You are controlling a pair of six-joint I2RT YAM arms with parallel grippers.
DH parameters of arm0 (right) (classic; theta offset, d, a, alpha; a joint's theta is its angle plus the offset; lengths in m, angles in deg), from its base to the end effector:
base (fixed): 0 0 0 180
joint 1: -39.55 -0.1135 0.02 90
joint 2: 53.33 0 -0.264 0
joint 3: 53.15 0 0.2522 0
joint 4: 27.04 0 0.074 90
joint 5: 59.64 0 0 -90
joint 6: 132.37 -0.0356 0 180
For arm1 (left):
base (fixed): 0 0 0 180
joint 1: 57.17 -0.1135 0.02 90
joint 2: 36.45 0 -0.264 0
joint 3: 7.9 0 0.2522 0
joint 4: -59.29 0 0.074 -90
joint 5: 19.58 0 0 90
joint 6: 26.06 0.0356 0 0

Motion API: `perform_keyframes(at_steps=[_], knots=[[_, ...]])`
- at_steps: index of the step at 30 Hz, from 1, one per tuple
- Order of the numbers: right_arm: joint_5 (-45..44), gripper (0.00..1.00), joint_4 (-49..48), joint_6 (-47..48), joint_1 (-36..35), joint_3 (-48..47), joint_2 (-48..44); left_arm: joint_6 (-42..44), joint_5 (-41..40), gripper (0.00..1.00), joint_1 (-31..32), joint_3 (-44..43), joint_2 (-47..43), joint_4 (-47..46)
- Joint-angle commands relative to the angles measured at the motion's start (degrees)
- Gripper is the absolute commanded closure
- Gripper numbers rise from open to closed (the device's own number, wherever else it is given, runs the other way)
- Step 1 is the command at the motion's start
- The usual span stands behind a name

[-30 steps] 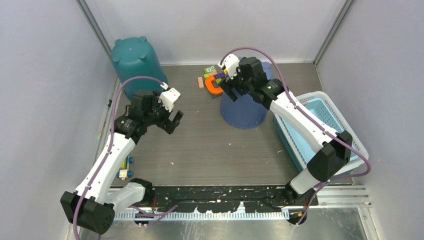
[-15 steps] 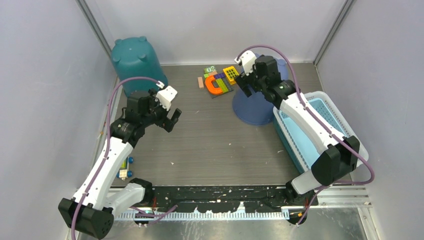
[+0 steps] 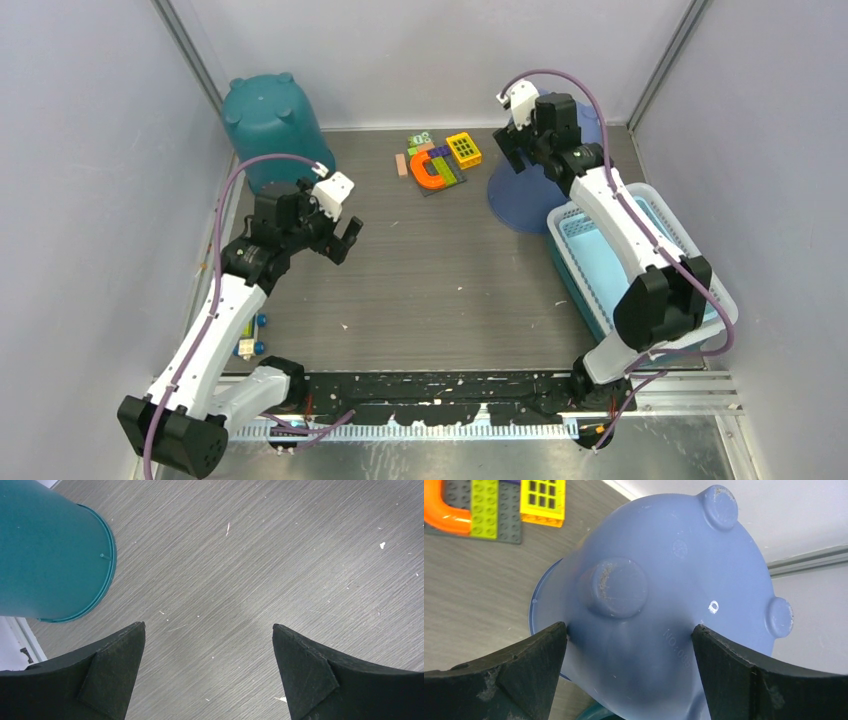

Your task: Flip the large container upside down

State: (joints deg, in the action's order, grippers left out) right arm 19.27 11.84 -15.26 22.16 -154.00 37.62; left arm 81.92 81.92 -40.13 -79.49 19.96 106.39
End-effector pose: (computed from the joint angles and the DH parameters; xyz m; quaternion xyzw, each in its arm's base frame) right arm 0.3533 0.1035 0.3680 -0.2793 0.8122 -0.1258 0.4964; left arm 0.1985 -0.0683 0.3419 0.3081 0.8149 -0.0836 0.4837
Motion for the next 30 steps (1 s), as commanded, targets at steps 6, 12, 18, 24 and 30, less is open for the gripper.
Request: perform_keyframes(at_steps=[6, 12, 18, 24, 30], knots=[[-1.8, 0.03, 1.1, 0.2, 6.3, -6.1, 8.5, -0.8, 0.0, 0.00, -0.5, 0.3, -0.4, -2.6], [-2.0, 0.02, 1.2, 0.2, 8.9, -11.3, 12.8, -0.6, 2.0, 0.00, -0.5, 0.3, -0.3, -2.0], [-2.6, 0.02, 2.1, 0.3, 11.1, -17.2, 17.5, -0.2, 3.3, 0.00, -0.5, 0.2, -0.3, -1.8], [-3.4, 0.02, 3.1, 0.4, 13.4, -23.3, 22.0, 0.3, 5.0, 0.00, -0.5, 0.3, -0.3, -1.1], [-3.3, 0.01, 4.0, 0.1, 14.6, -27.5, 25.1, 1.9, 9.2, 0.00, -0.5, 0.1, -0.3, 1.0]])
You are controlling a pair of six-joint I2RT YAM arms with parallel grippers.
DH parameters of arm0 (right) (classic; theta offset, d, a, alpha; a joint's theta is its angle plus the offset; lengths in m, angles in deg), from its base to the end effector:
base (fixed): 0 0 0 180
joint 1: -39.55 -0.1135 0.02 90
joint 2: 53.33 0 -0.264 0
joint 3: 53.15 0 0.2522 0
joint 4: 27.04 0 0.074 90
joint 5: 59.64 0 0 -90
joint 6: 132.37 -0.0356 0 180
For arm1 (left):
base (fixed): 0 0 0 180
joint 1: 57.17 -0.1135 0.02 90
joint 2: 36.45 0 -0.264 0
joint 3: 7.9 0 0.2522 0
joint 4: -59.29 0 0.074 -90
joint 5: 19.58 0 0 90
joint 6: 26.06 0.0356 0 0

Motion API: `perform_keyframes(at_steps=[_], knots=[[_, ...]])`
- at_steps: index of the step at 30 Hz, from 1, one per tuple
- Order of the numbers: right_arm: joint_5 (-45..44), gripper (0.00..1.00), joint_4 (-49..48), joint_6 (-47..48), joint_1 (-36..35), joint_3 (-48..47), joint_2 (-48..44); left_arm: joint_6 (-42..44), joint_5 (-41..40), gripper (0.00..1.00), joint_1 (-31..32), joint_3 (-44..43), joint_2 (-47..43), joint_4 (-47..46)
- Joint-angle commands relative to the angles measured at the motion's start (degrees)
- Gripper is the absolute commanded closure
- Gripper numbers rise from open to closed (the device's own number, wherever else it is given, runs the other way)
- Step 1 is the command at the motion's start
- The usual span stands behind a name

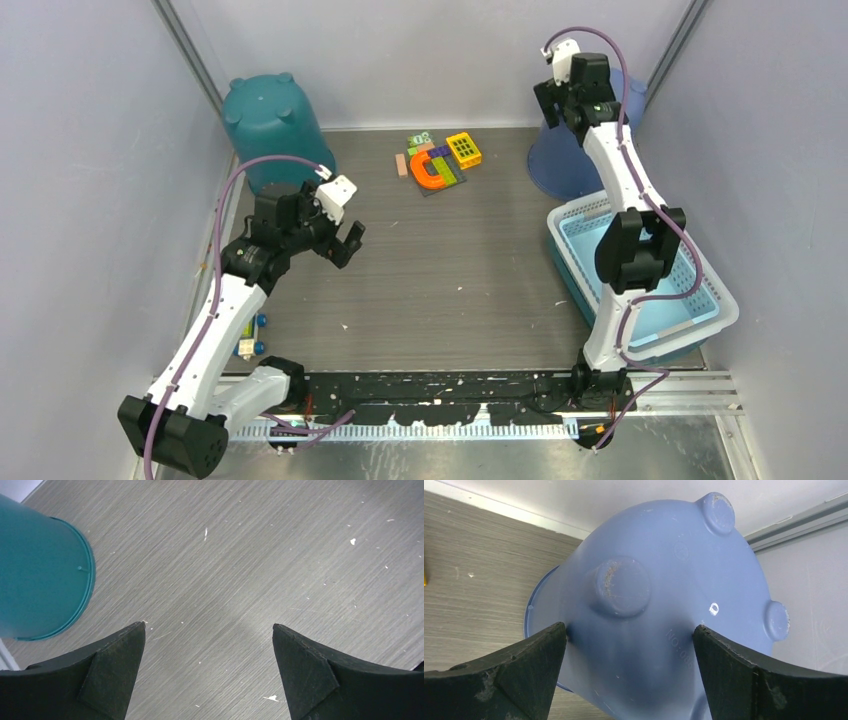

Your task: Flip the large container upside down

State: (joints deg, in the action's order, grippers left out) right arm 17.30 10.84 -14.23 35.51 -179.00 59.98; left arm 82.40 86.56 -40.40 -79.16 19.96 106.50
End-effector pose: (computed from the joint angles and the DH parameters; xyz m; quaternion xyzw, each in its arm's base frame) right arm 0.4683 0.0250 0.3642 -0.1742 0.8235 -0.2049 0.4996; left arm 0.1974 -0.0698 0.3401 0.3270 0.8063 -0.1159 0.4790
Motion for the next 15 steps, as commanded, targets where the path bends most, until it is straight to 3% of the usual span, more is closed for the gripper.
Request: perform_keyframes(at_steps=[1, 15], knots=[[-1.2, 0.01, 5.1, -0.9, 1.4, -2.9, 3.1, 1.9, 5.6, 0.00, -0.3, -0.2, -0.3, 1.4], [-2.8, 0.00, 4.8, -0.6, 1.8, -8.3, 7.3, 4.0, 9.5, 0.00, -0.3, -0.3, 1.7, 3.5]])
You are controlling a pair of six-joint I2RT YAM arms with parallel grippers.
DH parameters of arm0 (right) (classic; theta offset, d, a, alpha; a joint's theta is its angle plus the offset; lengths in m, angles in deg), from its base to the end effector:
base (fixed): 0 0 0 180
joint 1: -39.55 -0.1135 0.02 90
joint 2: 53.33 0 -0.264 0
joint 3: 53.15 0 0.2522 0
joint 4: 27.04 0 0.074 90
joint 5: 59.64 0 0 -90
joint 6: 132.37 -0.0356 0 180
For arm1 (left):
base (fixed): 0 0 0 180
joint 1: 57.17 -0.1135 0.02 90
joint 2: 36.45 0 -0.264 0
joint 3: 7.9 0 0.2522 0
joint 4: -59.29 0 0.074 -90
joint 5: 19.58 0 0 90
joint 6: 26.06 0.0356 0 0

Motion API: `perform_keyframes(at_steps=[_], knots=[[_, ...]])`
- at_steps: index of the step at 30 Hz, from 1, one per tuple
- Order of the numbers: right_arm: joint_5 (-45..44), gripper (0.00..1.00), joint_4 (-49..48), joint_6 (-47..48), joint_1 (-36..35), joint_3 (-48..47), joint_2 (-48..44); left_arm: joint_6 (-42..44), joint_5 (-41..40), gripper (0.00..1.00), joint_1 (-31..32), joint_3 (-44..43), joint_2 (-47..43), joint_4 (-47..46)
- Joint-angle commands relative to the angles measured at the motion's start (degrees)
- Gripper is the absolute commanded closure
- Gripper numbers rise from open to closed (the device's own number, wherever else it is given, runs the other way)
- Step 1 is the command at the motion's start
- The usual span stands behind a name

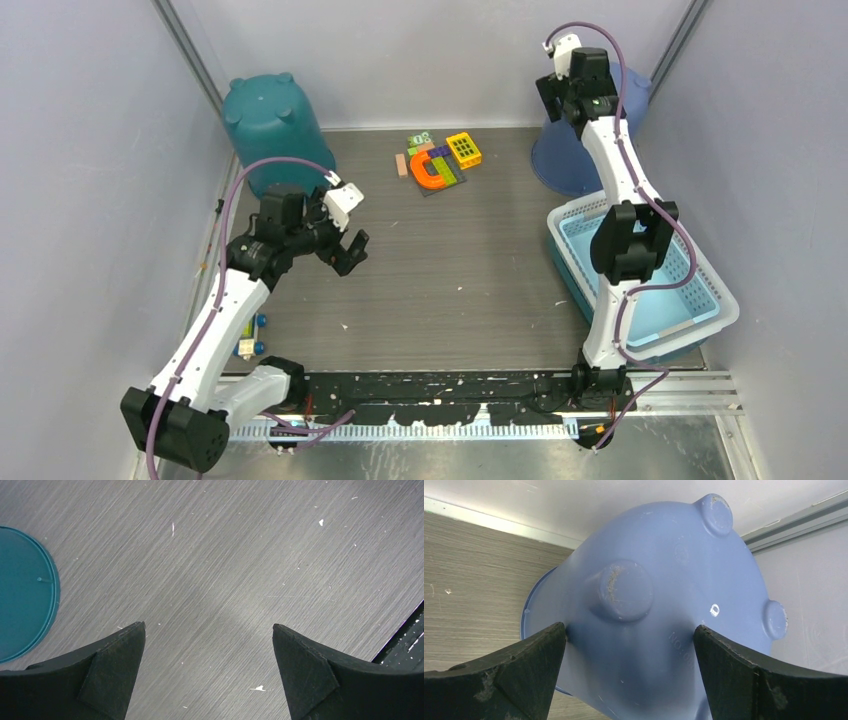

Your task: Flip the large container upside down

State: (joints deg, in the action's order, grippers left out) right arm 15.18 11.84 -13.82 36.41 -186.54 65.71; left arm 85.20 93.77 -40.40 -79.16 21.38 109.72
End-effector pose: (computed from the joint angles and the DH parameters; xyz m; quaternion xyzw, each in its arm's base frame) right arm 0.4908 0.0176 0.3618 -0.1589 0.8216 -0.2263 0.4985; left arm 0.1969 -0.0741 0.3313 0.3709 0.7992 -0.1638 0.4437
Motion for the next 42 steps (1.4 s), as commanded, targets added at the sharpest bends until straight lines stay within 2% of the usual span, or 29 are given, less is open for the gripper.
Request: perform_keyframes(at_steps=[1, 8, 15, 24, 31, 37, 42], knots=[[0.0, 0.00, 4.0, -1.4, 0.9, -0.5, 0.8, 1.2, 2.5, 0.00, -0.2, -0.3, 0.4, 0.4], [7.7, 0.00, 7.7, -5.4, 0.9, 0.5, -9.6, 1.2, 2.8, 0.00, -0.2, -0.3, 0.3, 0.3], [10.9, 0.00, 14.1, -8.2, 0.9, 4.2, -22.6, 1.1, 2.2, 0.00, -0.3, 0.0, -0.4, 0.0], [16.6, 0.00, 21.4, -6.6, 0.9, 28.0, -43.9, 0.8, 2.3, 0.00, -0.3, -0.1, -1.4, -0.1], [17.1, 0.00, 25.3, -5.5, 1.0, 45.7, -57.1, 0.6, 3.6, 0.00, -0.2, 0.2, -2.3, 0.1], [18.8, 0.00, 26.5, -5.0, 2.3, 52.7, -60.5, 0.7, 4.5, 0.00, -0.3, -0.1, -2.7, 0.7], [22.9, 0.00, 26.8, -3.7, 8.0, 55.5, -60.2, 0.6, 4.7, 0.00, -0.2, 0.1, -3.2, 0.8]])
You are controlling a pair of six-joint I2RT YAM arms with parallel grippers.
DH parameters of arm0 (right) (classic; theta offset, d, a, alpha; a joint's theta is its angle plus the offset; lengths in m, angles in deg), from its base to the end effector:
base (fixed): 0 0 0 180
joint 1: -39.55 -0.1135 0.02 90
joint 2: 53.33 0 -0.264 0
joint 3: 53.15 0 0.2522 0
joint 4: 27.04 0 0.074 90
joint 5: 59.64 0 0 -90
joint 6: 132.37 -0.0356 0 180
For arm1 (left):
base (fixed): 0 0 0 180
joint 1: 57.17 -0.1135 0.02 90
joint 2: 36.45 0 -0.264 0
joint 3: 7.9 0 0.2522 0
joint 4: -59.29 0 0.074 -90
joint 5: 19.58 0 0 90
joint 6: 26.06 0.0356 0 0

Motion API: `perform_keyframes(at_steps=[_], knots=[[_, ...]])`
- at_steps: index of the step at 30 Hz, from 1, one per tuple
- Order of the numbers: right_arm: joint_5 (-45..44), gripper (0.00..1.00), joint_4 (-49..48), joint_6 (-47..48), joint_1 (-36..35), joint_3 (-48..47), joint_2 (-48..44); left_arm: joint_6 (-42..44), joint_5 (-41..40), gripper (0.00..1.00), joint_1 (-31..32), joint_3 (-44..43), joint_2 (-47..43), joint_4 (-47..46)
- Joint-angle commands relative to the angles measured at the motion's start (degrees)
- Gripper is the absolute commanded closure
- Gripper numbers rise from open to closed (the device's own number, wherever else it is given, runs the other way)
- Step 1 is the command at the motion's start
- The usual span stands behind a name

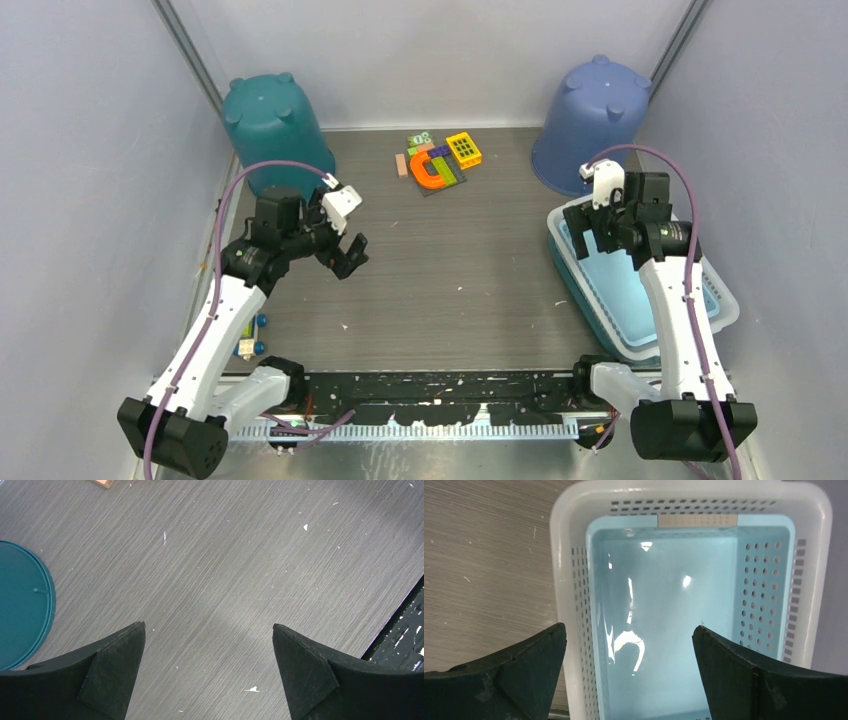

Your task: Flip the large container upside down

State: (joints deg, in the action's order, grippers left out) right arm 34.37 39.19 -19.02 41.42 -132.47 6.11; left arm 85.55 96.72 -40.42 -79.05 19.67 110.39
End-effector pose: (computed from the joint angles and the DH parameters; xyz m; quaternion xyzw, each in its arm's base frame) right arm 0.1985 -0.0040 0.3474 -0.1857 0.9091 -0.0494 0.3697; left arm 0.1889 -0.0733 0.3357 0.3826 0.7858 -0.1839 0.4498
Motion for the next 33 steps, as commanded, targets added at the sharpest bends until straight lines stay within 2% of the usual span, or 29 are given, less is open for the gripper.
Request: perform_keyframes(at_steps=[1, 10, 21, 33], knots=[[4.5, 0.00, -0.8, 1.9, 4.0, 2.2, -0.4, 0.3, 1.8, 0.00, -0.2, -0.1, -1.5, 0.2], [12.8, 0.01, -0.4, 5.8, 9.0, 6.4, 1.2, 0.5, 2.2, 0.00, -0.2, 0.0, -0.7, 0.1], [14.7, 0.02, -1.8, 7.1, 9.9, 9.2, 2.9, 0.5, 2.0, 0.00, -0.2, 0.0, 0.1, 0.1], [26.1, 0.02, 0.4, 7.7, 21.8, 3.4, 2.7, 0.5, 1.9, 0.00, -0.2, -0.1, 0.7, 0.1]])
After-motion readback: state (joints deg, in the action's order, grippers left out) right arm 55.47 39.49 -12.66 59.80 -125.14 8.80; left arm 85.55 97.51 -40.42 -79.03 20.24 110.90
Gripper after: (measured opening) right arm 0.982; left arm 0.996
